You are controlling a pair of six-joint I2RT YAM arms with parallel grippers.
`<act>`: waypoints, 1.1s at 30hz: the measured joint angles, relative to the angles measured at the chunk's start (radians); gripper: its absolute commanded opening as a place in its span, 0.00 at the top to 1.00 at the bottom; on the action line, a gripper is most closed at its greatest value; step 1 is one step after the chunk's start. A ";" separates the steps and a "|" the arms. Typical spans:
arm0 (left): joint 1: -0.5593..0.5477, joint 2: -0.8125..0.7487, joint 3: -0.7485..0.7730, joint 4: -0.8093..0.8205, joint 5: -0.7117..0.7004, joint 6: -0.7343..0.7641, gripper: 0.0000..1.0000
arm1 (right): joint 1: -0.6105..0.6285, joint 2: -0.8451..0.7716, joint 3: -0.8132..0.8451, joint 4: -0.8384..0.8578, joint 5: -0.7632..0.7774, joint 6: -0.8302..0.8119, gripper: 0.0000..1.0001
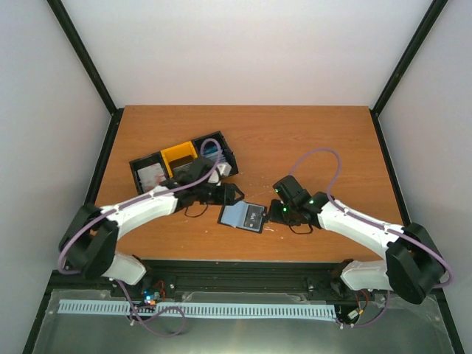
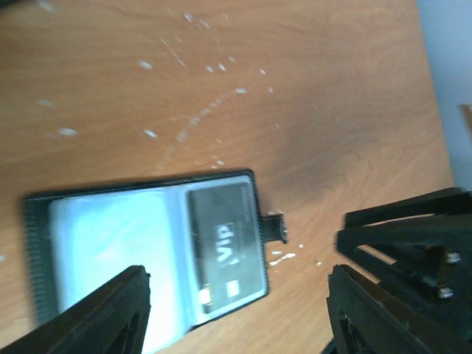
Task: Put the credit cards into the card holder
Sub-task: Insert the credit card into the card holder.
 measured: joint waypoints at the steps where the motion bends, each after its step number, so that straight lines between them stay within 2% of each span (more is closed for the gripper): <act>1: 0.021 -0.039 -0.018 -0.002 -0.015 -0.002 0.27 | 0.006 -0.003 0.035 -0.033 0.031 0.000 0.64; 6: 0.087 -0.187 -0.125 -0.014 -0.089 -0.015 0.22 | 0.068 0.021 0.194 -0.148 0.148 0.004 0.55; 10: 0.093 -0.262 -0.236 -0.015 -0.107 -0.047 0.23 | 0.150 0.113 0.328 -0.217 0.224 0.007 0.50; 18: 0.101 -0.280 -0.449 0.056 -0.072 -0.152 0.30 | 0.271 0.328 0.486 -0.249 0.275 0.013 0.44; 28: 0.104 -0.148 -0.438 0.233 0.007 -0.173 0.44 | 0.286 0.463 0.524 -0.220 0.235 0.034 0.40; 33: 0.104 -0.127 -0.431 0.247 0.013 -0.161 0.56 | 0.286 0.527 0.570 -0.221 0.232 0.037 0.41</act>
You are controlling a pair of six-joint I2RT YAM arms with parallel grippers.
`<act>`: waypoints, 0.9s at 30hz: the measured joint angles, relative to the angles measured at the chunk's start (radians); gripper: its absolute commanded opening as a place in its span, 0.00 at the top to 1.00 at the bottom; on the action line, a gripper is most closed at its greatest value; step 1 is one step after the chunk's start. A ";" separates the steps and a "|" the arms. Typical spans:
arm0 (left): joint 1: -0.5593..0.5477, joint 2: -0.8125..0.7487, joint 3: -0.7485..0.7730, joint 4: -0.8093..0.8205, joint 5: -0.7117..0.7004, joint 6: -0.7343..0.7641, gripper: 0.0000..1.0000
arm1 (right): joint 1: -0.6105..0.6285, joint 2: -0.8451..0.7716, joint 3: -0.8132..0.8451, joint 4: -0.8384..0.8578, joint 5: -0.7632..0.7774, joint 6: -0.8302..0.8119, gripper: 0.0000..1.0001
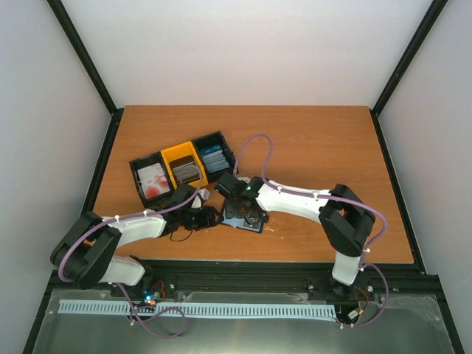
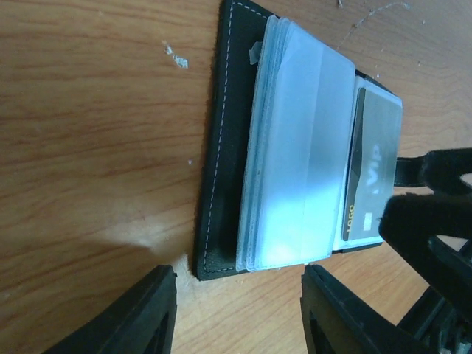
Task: Put the credit cards into the card holder
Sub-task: Insert the credit card into the card holder, then turn over the card slot in the card holder.
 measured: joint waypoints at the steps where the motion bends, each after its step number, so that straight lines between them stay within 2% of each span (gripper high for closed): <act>1: 0.000 0.000 0.000 -0.001 0.000 0.005 0.58 | 0.000 0.008 0.007 0.000 0.000 0.000 0.41; 8: 0.000 0.001 0.000 -0.020 -0.004 0.029 0.72 | 0.013 0.085 0.082 -0.031 0.011 -0.004 0.42; 14: 0.000 -0.002 -0.001 -0.045 -0.026 0.037 0.74 | 0.050 0.167 0.159 -0.057 0.017 -0.006 0.41; 20: 0.017 -0.071 -0.033 -0.067 -0.059 0.035 0.75 | 0.059 0.210 0.164 -0.078 0.038 0.008 0.41; 25: 0.080 -0.128 -0.080 -0.072 -0.061 0.024 0.75 | 0.059 0.235 0.184 -0.083 0.042 0.017 0.49; 27: 0.103 -0.143 -0.100 -0.074 -0.057 0.020 0.75 | 0.059 0.243 0.192 -0.087 0.042 0.024 0.55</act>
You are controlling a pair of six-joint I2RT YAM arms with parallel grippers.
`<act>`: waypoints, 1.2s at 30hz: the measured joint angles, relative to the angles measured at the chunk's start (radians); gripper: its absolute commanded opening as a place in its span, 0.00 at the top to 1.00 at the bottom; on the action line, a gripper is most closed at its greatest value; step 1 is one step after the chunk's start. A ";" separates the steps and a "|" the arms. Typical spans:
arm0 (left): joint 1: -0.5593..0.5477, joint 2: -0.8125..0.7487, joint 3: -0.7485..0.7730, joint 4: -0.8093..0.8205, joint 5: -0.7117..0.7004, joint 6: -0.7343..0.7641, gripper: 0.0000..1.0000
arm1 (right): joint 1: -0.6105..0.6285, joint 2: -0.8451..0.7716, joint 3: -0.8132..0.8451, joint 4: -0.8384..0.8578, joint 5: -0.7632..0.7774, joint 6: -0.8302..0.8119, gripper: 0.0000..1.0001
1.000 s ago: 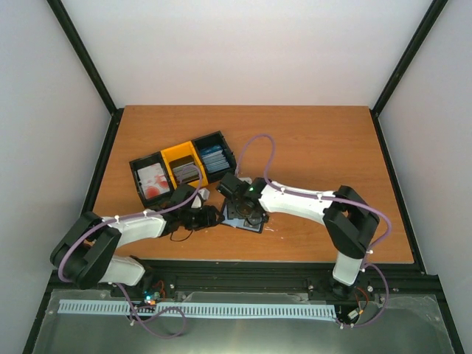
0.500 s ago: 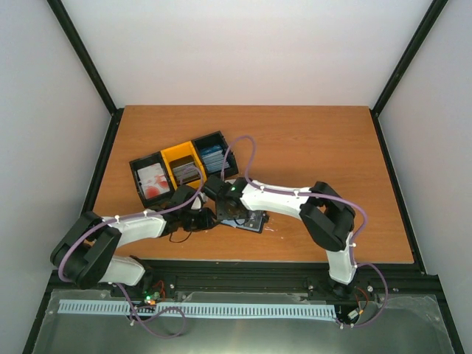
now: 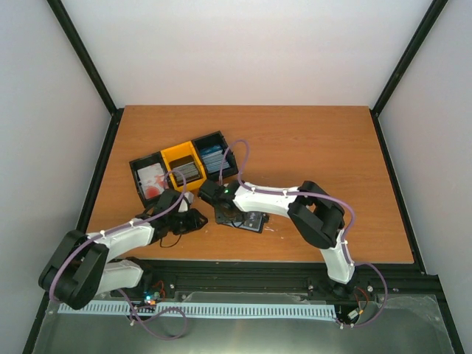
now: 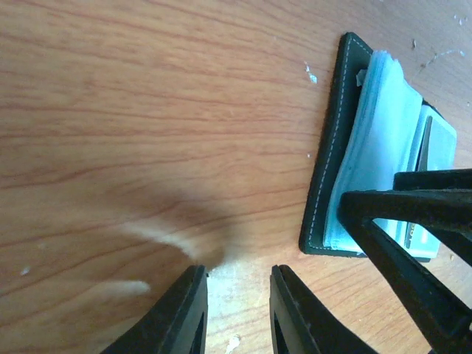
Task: Put the credit cards into the card holder
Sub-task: Turn over the card slot in the card holder.
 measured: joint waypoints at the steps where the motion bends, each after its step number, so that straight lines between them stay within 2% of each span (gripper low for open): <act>1: 0.007 -0.007 -0.005 0.000 0.003 -0.001 0.75 | 0.000 0.001 0.002 -0.002 0.000 0.003 0.60; 6: 0.016 -0.021 -0.010 -0.001 0.008 -0.001 0.75 | 0.001 -0.004 -0.006 -0.002 0.012 0.030 0.73; 13: 0.016 -0.024 -0.010 0.000 0.035 0.012 0.73 | 0.001 -0.040 -0.031 -0.021 0.040 0.055 0.75; 19: 0.016 -0.013 0.010 0.005 0.071 0.041 0.72 | 0.001 -0.064 -0.033 -0.076 0.082 0.084 0.70; 22: 0.016 0.000 0.030 0.012 0.086 0.054 0.72 | 0.001 -0.074 -0.058 -0.084 0.095 0.094 0.82; 24: 0.016 0.008 0.041 0.020 0.094 0.061 0.72 | 0.001 -0.079 -0.074 -0.086 0.098 0.096 0.84; 28: 0.016 0.025 0.055 0.025 0.104 0.071 0.71 | 0.001 -0.089 -0.087 -0.083 0.100 0.100 0.81; 32: 0.016 0.035 0.058 0.031 0.125 0.075 0.67 | 0.001 -0.135 -0.119 -0.064 0.100 0.104 0.69; 36: 0.016 0.036 0.059 0.034 0.143 0.077 0.64 | 0.001 -0.165 -0.128 -0.073 0.120 0.126 0.63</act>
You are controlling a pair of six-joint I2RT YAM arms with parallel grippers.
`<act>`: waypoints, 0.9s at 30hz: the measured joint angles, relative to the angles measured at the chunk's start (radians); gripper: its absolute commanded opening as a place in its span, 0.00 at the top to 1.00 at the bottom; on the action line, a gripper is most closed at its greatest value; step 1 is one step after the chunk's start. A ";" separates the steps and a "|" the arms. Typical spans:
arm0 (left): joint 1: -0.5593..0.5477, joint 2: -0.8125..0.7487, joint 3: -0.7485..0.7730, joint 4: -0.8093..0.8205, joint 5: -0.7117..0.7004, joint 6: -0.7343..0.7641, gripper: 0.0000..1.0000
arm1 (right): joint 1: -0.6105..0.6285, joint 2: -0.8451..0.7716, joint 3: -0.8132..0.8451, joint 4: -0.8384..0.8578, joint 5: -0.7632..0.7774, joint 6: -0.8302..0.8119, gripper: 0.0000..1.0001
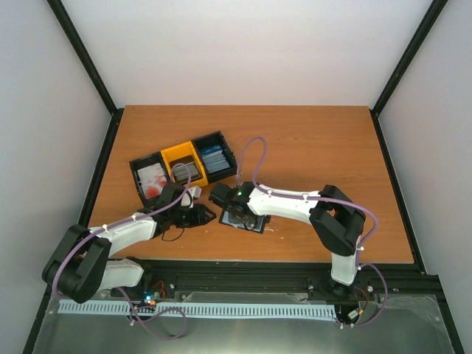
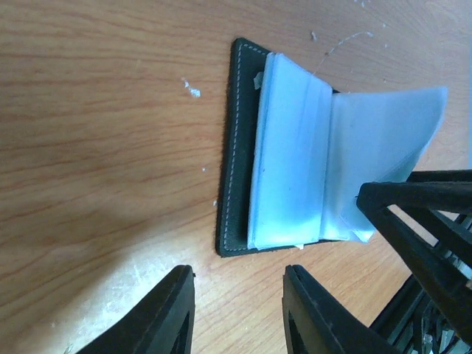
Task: Put the credit cards into the card holder
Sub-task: Turn over the card slot in the card holder.
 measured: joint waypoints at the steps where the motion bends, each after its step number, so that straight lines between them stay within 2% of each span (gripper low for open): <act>1: 0.000 0.000 0.002 0.001 0.001 0.000 0.64 | 0.000 -0.005 -0.008 -0.003 0.005 0.008 0.63; 8: 0.000 0.008 0.032 0.008 0.003 0.006 0.57 | 0.000 -0.035 -0.093 -0.068 0.052 0.084 0.63; 17: 0.000 0.030 0.059 0.010 -0.003 0.013 0.51 | -0.006 -0.132 -0.119 -0.148 0.123 0.164 0.62; 21: 0.000 0.035 0.068 0.010 -0.006 0.016 0.51 | -0.018 -0.197 -0.148 -0.084 0.113 0.114 0.63; 27: 0.000 0.052 0.071 0.010 -0.009 0.020 0.52 | -0.036 -0.214 -0.187 0.111 -0.023 0.029 0.70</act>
